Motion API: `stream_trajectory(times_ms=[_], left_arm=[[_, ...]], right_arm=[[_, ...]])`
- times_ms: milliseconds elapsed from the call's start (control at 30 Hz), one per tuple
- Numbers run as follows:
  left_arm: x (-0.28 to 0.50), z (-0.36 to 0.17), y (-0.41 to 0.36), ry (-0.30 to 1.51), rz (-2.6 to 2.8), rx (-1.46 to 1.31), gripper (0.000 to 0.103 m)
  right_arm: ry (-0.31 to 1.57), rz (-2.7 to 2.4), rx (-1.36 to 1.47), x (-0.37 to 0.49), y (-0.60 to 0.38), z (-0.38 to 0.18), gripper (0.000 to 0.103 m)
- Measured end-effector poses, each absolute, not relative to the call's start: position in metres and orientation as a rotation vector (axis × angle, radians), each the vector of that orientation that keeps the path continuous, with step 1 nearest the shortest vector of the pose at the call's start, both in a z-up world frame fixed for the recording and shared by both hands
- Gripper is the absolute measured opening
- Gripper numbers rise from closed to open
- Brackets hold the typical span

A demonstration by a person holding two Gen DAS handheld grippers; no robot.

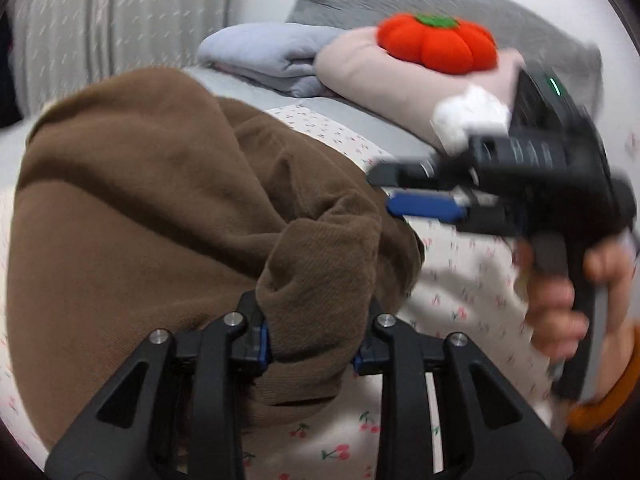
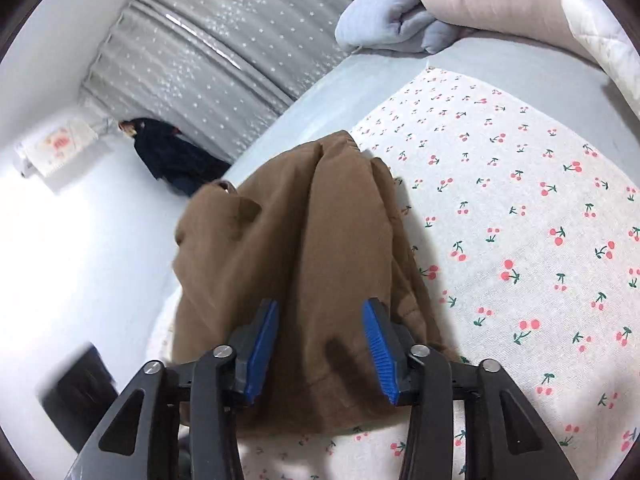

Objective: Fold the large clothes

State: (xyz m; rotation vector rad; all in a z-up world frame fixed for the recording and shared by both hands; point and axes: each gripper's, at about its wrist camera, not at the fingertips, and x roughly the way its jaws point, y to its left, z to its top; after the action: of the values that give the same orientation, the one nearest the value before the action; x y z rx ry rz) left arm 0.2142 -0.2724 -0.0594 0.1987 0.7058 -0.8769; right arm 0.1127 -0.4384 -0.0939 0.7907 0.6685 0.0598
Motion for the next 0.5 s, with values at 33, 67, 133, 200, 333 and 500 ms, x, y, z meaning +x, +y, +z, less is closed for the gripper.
stream_trajectory(times_ms=[33, 67, 133, 200, 333, 500], left_arm=[[0.212, -0.053, -0.270, 0.704, -0.888, 0.204, 0.038], [0.210, -0.049, -0.266, 0.705, -0.899, 0.198, 0.041], [0.207, -0.033, -0.254, 0.706, -0.940, 0.171, 0.049], [0.204, -0.023, -0.243, 0.707, -0.954, 0.164, 0.050], [0.199, -0.008, -0.215, 0.715, -0.986, 0.146, 0.056], [0.196, 0.006, -0.185, 0.706, -0.941, 0.133, 0.074]], right_arm=[[0.672, 0.071, 0.780, 0.114, -0.440, -0.088, 0.057], [0.675, 0.090, 0.769, 0.125, -0.430, -0.080, 0.062], [0.673, 0.157, 0.782, 0.135, -0.424, -0.071, 0.070], [0.684, 0.231, 0.820, 0.149, -0.412, -0.067, 0.078], [0.749, 0.299, 0.831, 0.169, -0.402, -0.068, 0.082], [0.835, 0.318, 0.810, 0.188, -0.393, -0.077, 0.084]])
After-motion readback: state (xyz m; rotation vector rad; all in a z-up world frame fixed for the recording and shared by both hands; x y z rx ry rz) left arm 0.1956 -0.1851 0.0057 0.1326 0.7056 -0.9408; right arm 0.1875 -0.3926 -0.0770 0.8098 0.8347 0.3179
